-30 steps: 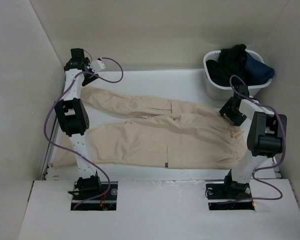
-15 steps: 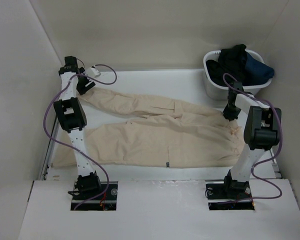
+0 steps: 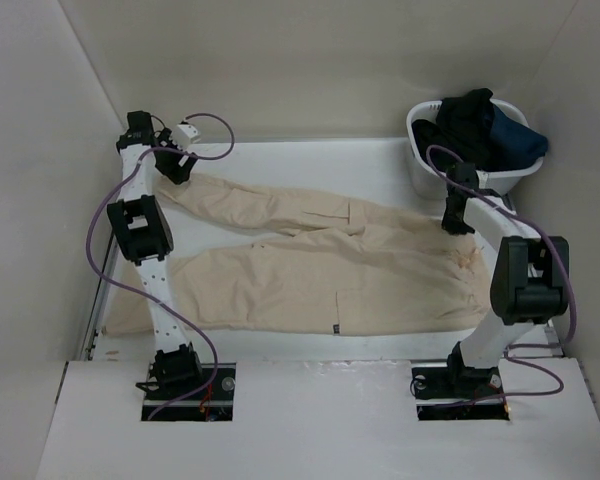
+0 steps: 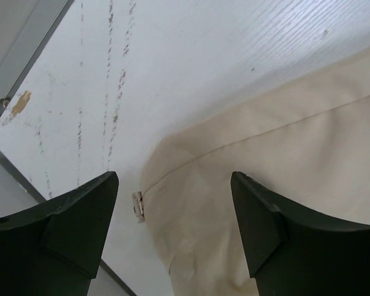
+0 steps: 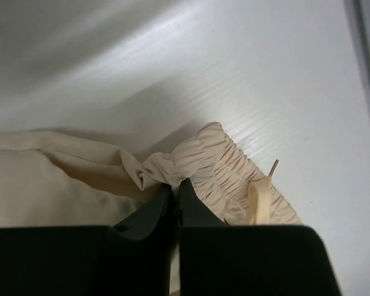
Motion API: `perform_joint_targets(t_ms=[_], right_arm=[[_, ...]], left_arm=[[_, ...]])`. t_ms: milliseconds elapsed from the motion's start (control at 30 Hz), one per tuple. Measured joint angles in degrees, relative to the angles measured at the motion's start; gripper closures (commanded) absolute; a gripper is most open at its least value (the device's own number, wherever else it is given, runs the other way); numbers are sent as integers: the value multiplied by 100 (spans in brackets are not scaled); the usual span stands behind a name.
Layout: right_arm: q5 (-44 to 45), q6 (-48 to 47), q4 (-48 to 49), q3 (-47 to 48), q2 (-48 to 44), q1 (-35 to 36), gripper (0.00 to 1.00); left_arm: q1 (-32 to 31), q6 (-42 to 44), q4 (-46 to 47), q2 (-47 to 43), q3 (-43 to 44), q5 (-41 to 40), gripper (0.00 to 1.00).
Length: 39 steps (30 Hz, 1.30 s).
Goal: Fold and stack the trousers
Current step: Fold the trousers
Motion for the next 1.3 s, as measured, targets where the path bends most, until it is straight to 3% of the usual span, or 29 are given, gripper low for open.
perform_joint_targets(t_ms=[200,500,567,700,767,933,1100,1300], right_arm=[[129,-452,610,-199,-852,236,100],[223,-638,785,-199,-931,337,100],[227,-640,793,-188,-931,337,100],[223,-595,824,-133,-931,337,100],[216,-527,892,-125,-938,337,100],[22,-332,1156,-127,-1196,240,100],[-540,7,1849,-247,-1971,-133,100],[-1217,509,2649,-708,-2811,-645,100]], left_arm=[[-111,-415,203,175,264,-142,23],[-66,-271,-144,522,365,-472,24],[-22,-160,-247,522,367,-450,32],[-15,149,-326,466,208,-649,88],[-72,278,-302,437,116,-901,99],[-221,240,389,262,-299,-1475,100],[-164,223,756,-280,-922,-1563,100],[-63,295,1067,-2411,-2284,-1567,100]])
